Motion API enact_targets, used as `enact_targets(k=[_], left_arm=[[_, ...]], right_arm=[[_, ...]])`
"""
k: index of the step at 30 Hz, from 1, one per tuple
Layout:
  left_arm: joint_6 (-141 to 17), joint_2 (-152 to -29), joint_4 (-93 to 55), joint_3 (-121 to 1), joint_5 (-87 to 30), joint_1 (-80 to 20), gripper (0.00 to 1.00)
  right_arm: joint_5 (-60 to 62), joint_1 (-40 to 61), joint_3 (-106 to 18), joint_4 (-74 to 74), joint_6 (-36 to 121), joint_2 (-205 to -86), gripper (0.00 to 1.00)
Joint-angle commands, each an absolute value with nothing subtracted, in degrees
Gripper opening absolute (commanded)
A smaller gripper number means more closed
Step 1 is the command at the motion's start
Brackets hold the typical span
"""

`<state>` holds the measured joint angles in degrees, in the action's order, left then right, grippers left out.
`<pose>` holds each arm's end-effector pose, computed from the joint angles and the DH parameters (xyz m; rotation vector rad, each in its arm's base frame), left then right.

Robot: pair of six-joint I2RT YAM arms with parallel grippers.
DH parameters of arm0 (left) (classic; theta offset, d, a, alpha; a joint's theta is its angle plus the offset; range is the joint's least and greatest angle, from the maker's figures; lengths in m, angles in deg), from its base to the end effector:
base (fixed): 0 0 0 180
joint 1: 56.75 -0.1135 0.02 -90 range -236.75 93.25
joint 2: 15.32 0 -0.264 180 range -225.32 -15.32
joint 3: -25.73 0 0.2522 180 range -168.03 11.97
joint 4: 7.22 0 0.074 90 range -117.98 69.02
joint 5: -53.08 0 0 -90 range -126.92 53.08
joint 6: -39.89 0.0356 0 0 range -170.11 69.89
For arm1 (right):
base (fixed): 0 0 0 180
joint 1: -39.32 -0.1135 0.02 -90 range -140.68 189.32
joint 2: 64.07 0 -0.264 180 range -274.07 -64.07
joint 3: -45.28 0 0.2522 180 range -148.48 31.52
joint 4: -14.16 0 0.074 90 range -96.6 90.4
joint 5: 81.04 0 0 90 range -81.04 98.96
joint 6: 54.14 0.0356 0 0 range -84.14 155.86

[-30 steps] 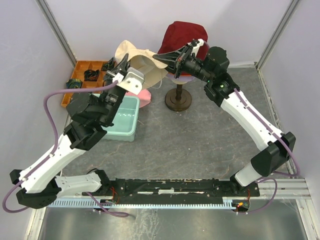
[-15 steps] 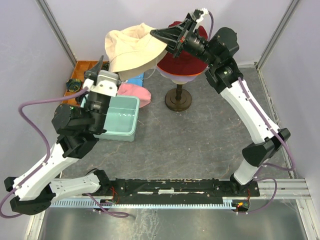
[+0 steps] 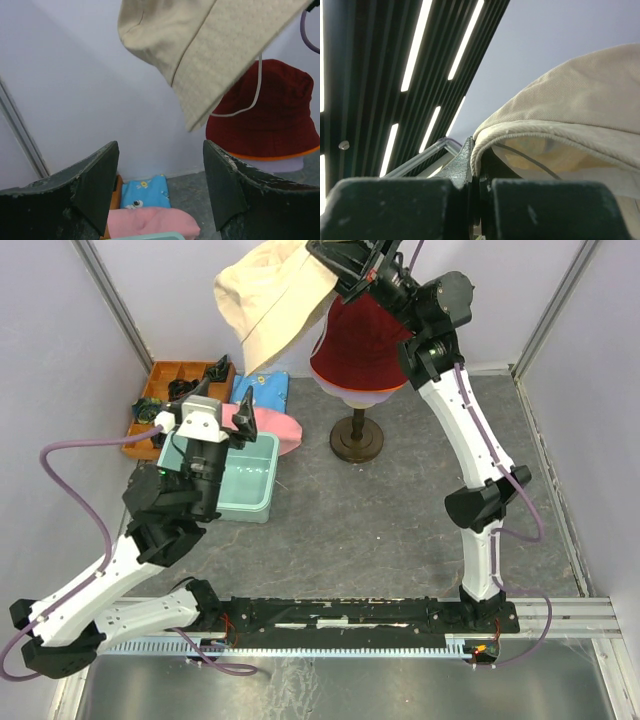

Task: Stack the hats
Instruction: Stack the hat on the hat.

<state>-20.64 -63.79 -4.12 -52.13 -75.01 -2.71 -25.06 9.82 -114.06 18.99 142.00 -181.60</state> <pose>0.1063 -0.1091 0.4897 0.1888 1.1186 -0.0484 0.3393 0.2148 0.5910 0.0158 1.2228 2.3694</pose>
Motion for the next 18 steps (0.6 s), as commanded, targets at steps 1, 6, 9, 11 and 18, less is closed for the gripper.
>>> enact_targets(k=[1,6,9,11,18], left_arm=[[-30.6,-64.5,-0.5,-49.2,-75.1,-4.2,0.75],[-43.9,-66.9,-5.5,-48.0,-64.4,-12.8,0.72],[-52.7,-68.6,-5.6,-47.7,-56.6,-19.5,0.71],[-58.5,-70.4,-5.3,-48.6,-53.4,-22.4,0.71],[-73.4,-78.4,2.0,-51.7,-43.5,-28.2,0.71]], right_arm=[[-21.1,13.7,-116.9,30.2,146.0,-183.9,0.0],[-19.4,17.0,-121.8,33.4,148.7,-188.1,0.0],[-18.8,17.7,-121.9,34.2,149.3,-188.5,0.0],[-18.1,18.0,-121.7,35.1,149.6,-188.5,0.0],[-11.7,18.5,-120.0,42.3,145.4,-189.5,0.0]])
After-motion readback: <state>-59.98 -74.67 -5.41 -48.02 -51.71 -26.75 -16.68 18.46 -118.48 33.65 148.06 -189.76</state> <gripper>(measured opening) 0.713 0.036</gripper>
